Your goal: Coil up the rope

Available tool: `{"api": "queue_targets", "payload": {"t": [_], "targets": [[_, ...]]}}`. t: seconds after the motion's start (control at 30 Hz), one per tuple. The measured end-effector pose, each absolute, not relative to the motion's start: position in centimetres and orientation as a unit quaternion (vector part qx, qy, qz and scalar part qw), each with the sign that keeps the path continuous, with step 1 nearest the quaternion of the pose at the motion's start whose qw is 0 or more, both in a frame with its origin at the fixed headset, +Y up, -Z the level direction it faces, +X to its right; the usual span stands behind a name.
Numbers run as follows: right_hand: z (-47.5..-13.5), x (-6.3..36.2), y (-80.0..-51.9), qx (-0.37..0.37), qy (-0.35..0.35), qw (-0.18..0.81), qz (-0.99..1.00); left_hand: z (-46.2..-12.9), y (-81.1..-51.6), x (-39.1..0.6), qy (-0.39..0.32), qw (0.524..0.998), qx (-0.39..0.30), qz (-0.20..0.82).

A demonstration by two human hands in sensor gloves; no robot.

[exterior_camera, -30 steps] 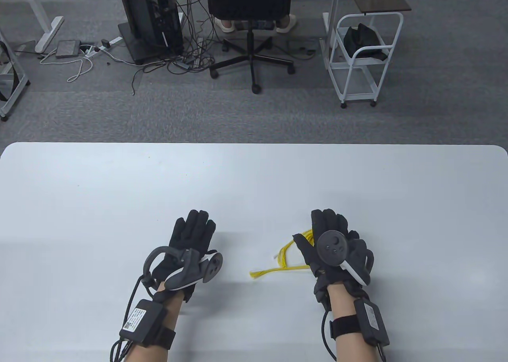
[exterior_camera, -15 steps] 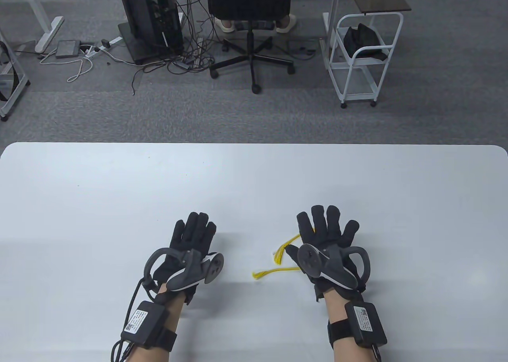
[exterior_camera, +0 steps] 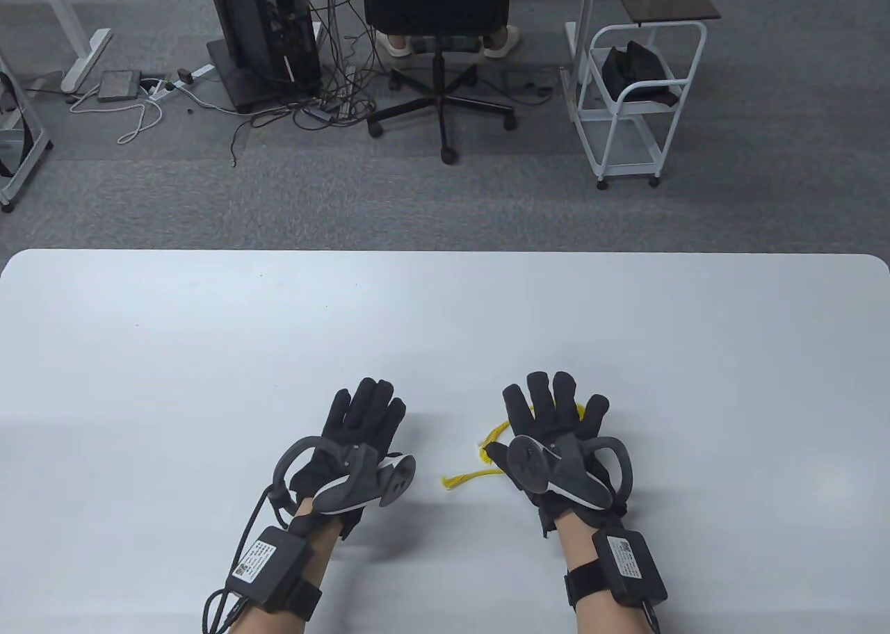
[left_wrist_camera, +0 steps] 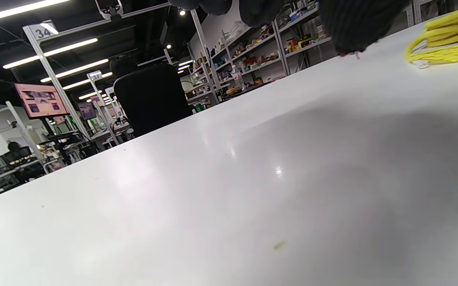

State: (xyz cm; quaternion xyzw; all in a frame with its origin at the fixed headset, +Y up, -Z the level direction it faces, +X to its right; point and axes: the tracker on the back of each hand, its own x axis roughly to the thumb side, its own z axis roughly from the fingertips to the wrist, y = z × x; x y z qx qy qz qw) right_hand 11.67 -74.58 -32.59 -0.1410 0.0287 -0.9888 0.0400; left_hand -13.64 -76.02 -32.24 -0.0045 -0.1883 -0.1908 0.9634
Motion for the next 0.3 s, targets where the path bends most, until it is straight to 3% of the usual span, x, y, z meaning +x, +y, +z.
{"api": "queue_targets", "payload": {"t": [0.3], "targets": [[-32.9,12.1,-75.9,-0.127,-0.003,0.051,-0.991,-32.8,-76.9,-14.9,-0.176,0.969,-0.035,-0.170]]}}
